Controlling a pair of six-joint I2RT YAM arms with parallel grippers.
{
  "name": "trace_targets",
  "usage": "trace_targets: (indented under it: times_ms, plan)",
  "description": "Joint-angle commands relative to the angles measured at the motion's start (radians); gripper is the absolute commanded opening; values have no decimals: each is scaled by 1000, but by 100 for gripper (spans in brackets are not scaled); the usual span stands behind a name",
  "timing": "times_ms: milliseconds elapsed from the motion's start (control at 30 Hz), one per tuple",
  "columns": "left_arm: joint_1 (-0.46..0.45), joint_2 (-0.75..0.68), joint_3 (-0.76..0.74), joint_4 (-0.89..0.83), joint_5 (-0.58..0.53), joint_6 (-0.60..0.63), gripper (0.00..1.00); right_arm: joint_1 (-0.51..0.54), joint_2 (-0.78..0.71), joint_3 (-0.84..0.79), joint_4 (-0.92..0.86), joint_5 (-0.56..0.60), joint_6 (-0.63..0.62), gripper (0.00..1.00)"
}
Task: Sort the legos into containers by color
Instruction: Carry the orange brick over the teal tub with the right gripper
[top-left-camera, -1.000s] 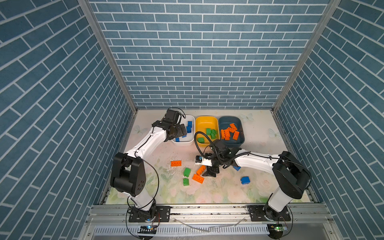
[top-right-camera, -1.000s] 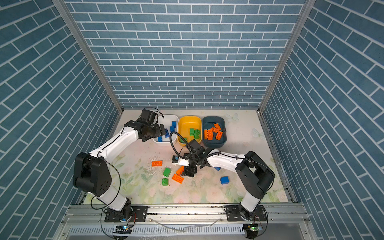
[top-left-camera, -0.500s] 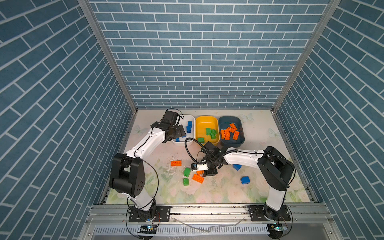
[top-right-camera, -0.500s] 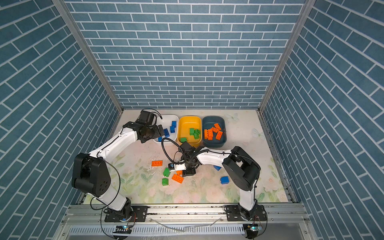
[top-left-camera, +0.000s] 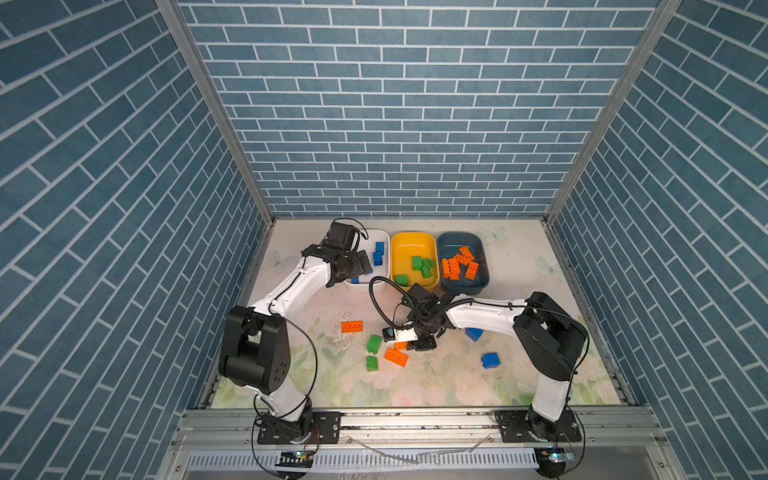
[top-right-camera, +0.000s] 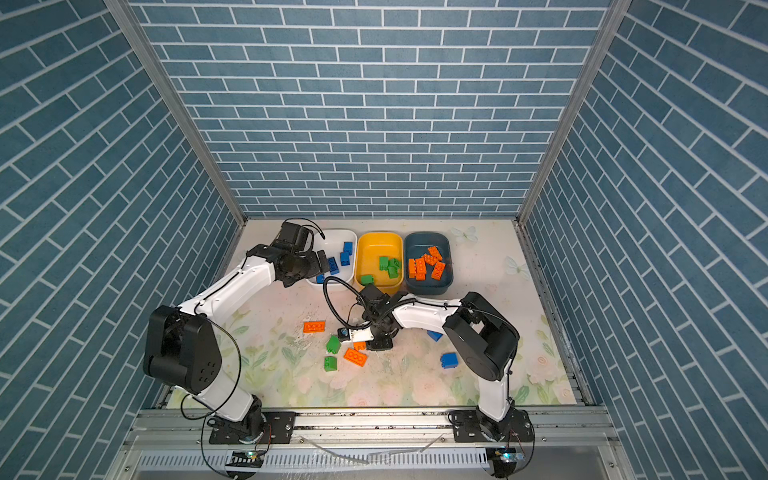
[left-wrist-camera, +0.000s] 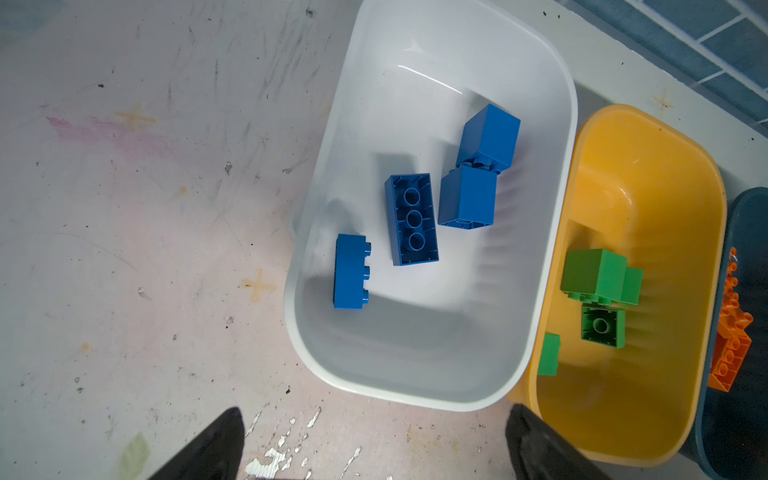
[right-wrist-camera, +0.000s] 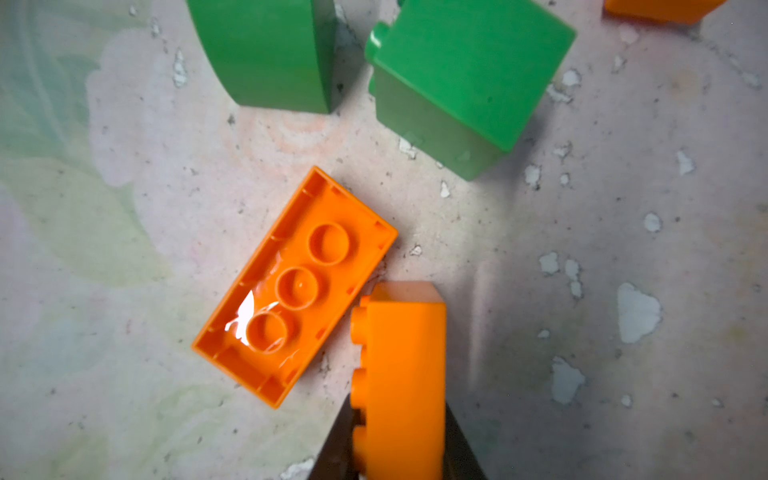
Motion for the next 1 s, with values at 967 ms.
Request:
trace_targets:
  times_ms: [967]
  plan:
    - [1, -49, -42, 57, 118, 50, 99, -600, -272, -133, 462, 175, 1039, 19]
